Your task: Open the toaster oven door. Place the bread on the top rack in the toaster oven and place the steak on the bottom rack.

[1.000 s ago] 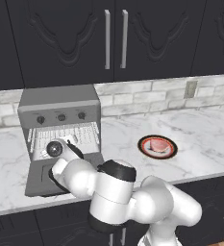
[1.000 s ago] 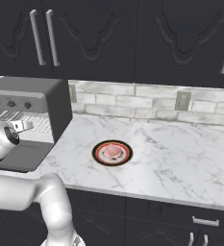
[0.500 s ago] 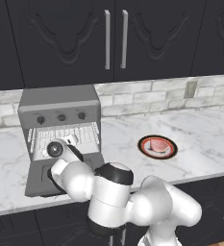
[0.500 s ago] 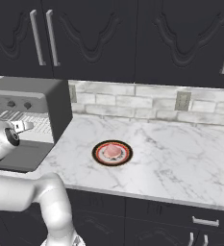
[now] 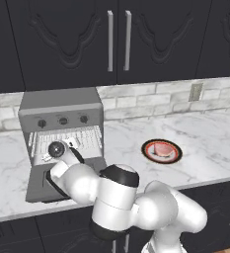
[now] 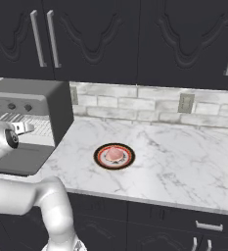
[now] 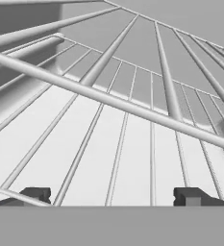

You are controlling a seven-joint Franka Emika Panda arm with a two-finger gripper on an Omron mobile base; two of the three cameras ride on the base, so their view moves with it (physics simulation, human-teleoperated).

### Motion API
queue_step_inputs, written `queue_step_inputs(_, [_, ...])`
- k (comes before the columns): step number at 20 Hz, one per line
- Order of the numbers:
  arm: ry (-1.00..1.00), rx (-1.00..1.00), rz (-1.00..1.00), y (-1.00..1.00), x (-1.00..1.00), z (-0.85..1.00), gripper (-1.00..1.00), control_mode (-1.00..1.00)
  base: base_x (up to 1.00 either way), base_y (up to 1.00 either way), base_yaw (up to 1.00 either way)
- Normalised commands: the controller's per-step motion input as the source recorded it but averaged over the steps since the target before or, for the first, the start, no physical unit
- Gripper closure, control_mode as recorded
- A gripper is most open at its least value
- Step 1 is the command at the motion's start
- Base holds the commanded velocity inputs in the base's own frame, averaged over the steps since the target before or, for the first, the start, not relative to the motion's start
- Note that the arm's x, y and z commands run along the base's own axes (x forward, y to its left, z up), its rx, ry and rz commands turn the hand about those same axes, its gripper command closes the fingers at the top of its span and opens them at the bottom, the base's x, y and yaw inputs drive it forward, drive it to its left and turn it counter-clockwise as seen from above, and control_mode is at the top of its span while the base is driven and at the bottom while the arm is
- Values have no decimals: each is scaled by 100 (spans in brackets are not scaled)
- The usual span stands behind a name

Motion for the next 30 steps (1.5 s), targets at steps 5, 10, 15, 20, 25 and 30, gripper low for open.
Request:
queue_step_inputs(5, [15,2,0,0,-3,-26,100,-100,0,0,0])
queue_step_inputs(10, [11,1,0,0,-16,-37,100,-100,0,0,0])
queue_step_inputs(15, [17,1,0,0,-14,-40,100,-100,0,0,0])
queue_step_inputs(20, [23,2,0,0,-20,-47,100,-100,0,0,0])
queue_step_inputs(25, [16,1,0,0,-37,-55,100,-100,0,0,0])
queue_step_inputs(30, [12,0,0,0,-40,-61,100,-100,0,0,0])
